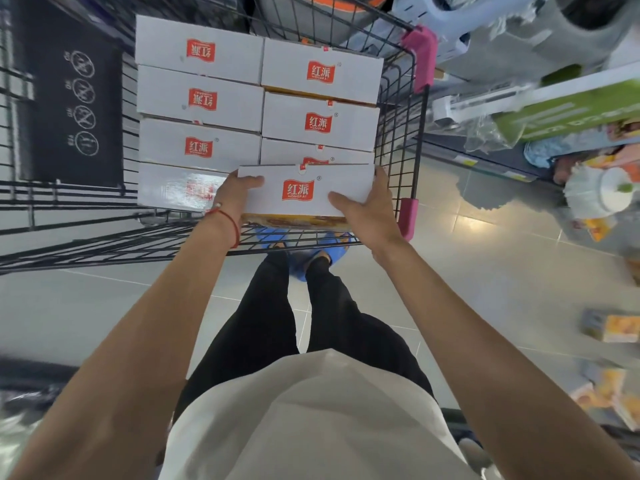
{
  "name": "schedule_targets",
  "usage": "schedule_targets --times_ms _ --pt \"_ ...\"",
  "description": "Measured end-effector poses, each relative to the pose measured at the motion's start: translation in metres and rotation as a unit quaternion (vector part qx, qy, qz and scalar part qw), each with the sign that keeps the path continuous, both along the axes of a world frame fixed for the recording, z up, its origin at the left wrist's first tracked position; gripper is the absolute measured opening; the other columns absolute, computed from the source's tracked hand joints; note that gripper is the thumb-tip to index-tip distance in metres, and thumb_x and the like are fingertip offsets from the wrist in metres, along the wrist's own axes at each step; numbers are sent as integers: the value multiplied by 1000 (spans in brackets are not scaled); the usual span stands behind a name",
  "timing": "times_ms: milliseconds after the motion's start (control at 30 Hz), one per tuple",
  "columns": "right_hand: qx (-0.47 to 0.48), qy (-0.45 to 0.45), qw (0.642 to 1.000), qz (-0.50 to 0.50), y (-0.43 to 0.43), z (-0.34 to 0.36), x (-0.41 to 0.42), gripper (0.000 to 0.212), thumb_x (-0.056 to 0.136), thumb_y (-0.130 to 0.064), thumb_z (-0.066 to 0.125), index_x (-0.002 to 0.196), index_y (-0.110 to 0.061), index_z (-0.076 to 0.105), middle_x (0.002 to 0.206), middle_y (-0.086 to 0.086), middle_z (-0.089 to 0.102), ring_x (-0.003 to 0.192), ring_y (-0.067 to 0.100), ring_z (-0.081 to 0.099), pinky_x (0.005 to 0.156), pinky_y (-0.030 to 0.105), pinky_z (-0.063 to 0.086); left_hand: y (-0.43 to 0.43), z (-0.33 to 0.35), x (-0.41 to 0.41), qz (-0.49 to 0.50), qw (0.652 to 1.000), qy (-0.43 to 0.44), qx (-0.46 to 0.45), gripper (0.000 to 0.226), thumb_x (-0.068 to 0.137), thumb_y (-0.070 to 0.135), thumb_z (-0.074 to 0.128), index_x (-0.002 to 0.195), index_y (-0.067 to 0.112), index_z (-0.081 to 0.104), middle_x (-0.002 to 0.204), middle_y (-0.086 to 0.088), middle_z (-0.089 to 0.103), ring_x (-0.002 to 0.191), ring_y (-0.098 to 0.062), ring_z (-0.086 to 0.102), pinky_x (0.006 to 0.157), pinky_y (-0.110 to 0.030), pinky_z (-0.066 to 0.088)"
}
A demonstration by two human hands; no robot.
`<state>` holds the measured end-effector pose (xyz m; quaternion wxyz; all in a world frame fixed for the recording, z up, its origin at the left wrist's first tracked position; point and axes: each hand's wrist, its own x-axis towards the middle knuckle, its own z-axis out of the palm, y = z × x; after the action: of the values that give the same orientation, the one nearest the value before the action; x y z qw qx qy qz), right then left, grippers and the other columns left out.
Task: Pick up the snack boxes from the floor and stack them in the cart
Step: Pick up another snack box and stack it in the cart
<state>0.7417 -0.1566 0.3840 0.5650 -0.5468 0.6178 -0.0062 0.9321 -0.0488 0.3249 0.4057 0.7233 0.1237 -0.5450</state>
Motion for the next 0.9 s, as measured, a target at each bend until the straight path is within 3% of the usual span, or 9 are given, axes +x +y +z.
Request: schedule_targets --times_ms 133,200,333,433,533,600,700,833,900 --pt "-26 12 999 41 8 -6 -7 88 87 -26 82 154 -23 26 148 5 36 125 14 41 111 39 46 3 -7 6 -87 995 -37 44 67 77 34 69 139 13 51 139 -14 56 127 -36 53 109 -50 44" --pt "-22 14 998 52 10 -11 -13 89 85 -26 85 152 -24 26 148 5 37 129 17 43 114 44 47 4 -6 7 -108 991 -56 62 56 87 25 69 138 9 52 138 -17 57 126 -36 54 108 -50 45" --pt "10 -2 998 61 10 -18 -26 89 77 -25 90 139 -33 27 145 4 44 133 22 49 110 44 52 10 -13 8 -114 989 -62 65 69 67 30 72 132 13 60 129 -14 64 117 -35 61 103 -50 49" --pt "46 -7 996 76 0 -26 -33 91 81 -16 89 146 -25 26 145 6 47 135 24 49 110 34 51 12 -10 4 -101 990 -70 66 55 81 18 74 134 16 60 129 -12 64 116 -34 62 102 -46 51" --pt "94 5 990 102 -12 -35 -38 105 81 -24 89 158 -24 17 146 -1 50 136 22 50 115 44 47 13 -8 -2 -91 991 -78 65 53 84 19 76 134 23 60 131 -9 60 114 -32 62 103 -45 51" --pt "111 17 988 109 -19 -42 -40 99 82 -23 89 155 -24 22 134 -9 56 131 19 53 115 46 47 12 -8 -5 -103 989 -90 62 56 84 21 78 137 23 58 134 -9 57 119 -31 59 107 -44 48" --pt "120 34 986 113 -26 -52 -42 83 84 -15 86 148 -20 32 115 -18 55 121 13 54 107 33 50 10 -11 -7 -125 983 -115 71 58 85 25 78 139 20 57 130 -7 57 123 -29 56 109 -42 45" --pt "151 38 982 106 -38 -67 -44 68 84 -7 85 136 -16 43 112 -11 59 105 7 57 74 10 49 10 -14 -11 -170 970 -149 93 58 83 34 78 137 24 60 129 -7 64 120 -26 59 108 -41 47" --pt "167 42 979 111 -42 -77 -45 72 80 -7 89 139 -13 47 123 -4 64 111 11 61 83 16 53 9 -19 -13 -189 963 -163 106 57 82 36 78 136 25 61 130 -7 65 121 -27 59 108 -41 47"
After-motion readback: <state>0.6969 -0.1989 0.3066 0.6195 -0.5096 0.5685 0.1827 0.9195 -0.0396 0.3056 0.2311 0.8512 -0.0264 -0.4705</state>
